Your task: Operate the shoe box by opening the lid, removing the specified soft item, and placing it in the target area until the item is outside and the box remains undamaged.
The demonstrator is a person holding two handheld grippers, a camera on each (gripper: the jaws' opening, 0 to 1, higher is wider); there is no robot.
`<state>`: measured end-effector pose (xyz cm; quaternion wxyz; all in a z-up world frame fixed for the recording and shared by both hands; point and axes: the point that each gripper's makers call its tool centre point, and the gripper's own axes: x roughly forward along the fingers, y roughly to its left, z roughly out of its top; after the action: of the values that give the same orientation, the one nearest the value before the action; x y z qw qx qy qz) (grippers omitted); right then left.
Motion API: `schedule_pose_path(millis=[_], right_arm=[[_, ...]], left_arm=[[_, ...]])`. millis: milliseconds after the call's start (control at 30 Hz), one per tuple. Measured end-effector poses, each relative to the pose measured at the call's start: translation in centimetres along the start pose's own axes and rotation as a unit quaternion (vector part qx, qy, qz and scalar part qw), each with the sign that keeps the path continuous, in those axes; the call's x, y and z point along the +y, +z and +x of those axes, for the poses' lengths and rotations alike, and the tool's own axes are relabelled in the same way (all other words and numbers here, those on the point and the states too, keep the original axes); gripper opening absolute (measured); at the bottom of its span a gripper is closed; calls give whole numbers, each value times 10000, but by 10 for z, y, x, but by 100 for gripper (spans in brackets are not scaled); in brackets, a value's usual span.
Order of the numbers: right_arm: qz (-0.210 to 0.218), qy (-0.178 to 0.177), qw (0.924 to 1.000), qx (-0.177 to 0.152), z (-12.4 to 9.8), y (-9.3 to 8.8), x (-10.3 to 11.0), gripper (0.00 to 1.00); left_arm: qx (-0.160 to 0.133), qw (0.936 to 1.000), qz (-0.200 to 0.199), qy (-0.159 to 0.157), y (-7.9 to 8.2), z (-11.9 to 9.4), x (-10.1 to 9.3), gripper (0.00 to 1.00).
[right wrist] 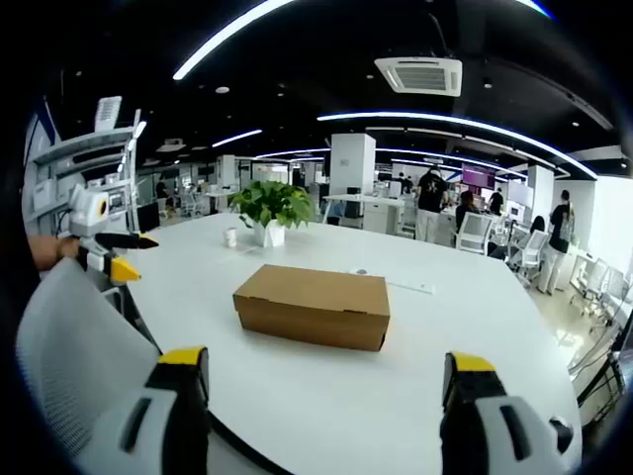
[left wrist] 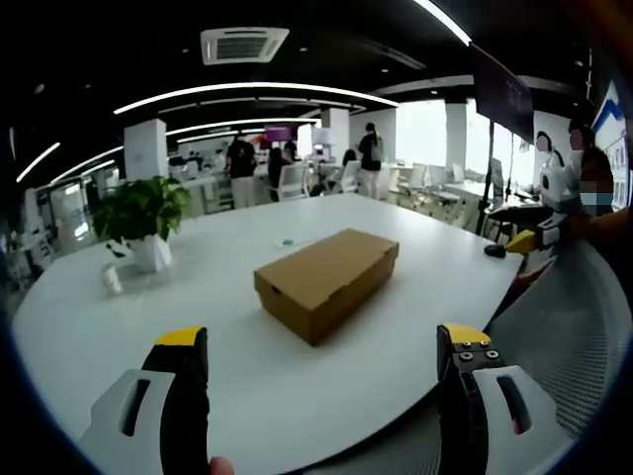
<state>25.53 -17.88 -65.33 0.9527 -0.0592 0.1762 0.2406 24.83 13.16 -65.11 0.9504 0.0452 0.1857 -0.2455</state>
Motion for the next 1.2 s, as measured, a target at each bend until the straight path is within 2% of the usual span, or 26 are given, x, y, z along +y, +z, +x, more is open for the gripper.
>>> schedule_pose_path(millis=[1200], right_arm=[[20, -54, 9999, 90, 0, -1, -3, 99]], left_arm=[[5, 10000, -30, -31, 4, 2, -1, 99]])
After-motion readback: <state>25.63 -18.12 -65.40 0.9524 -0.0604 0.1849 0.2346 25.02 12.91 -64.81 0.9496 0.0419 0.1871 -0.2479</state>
